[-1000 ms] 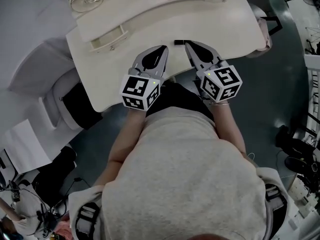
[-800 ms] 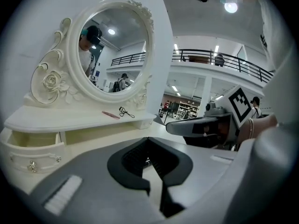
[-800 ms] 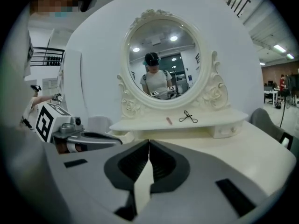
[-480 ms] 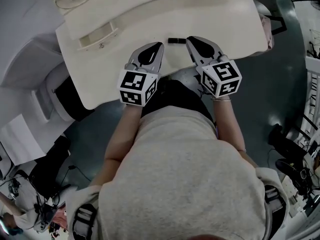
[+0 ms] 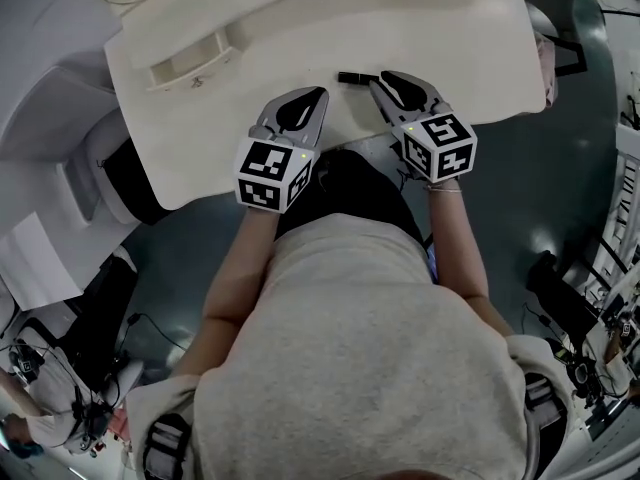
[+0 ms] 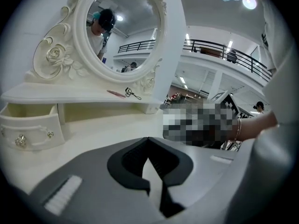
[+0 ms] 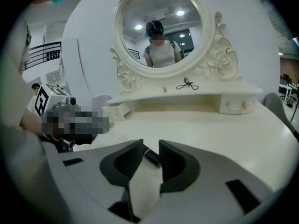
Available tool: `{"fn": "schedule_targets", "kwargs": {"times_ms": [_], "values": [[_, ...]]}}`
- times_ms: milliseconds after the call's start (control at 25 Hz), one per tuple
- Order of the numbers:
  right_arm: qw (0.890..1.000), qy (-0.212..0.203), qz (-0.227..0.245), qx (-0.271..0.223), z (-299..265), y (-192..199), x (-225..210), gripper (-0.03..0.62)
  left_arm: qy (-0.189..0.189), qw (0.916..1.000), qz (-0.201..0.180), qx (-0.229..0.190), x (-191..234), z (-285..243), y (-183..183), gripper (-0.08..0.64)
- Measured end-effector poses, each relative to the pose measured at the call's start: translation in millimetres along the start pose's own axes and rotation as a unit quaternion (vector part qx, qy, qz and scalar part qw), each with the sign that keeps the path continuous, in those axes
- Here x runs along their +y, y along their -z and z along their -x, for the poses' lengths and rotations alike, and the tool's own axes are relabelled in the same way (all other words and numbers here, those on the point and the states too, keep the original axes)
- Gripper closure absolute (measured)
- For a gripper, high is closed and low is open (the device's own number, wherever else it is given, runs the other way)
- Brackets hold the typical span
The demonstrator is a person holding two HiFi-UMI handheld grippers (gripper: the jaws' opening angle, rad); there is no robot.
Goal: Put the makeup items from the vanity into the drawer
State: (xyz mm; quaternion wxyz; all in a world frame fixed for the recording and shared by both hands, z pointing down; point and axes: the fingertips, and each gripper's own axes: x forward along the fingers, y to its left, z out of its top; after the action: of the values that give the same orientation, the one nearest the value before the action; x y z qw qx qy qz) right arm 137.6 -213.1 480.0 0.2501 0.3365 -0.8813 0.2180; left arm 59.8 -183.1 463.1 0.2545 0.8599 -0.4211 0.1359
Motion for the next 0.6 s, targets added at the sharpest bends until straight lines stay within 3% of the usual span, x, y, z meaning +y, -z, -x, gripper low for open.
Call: {"fn": "schedule_targets", "kwargs": {"times_ms": [40, 160, 280, 600], "values": [[1.0, -0.004, 0.001, 0.006, -2.5, 3.3, -0.3, 0.505, 0.0, 1.0, 0.002, 0.005, -0.2, -1.3, 3.8, 0.551], [1.0, -0.013, 0.01, 0.022, -9.1, 11.1, -3.0, 0.495, -0.004, 0.9998, 0.012, 0.015, 1.5, -4.6, 11.8, 0.551], [0.999, -0.024, 0.022, 0.039, -17.5, 17.4, -4.0, 0.445, -0.013, 0.9995, 0.02, 0.021, 7.1, -7.0, 16.3, 0.551], [0.992, -0.061, 0.073, 0.078, -36.3, 26.9, 3.3, 0.428, -0.023, 0.9989, 0.033, 0.022, 16.5, -11.8, 18.3, 0.551]]}}
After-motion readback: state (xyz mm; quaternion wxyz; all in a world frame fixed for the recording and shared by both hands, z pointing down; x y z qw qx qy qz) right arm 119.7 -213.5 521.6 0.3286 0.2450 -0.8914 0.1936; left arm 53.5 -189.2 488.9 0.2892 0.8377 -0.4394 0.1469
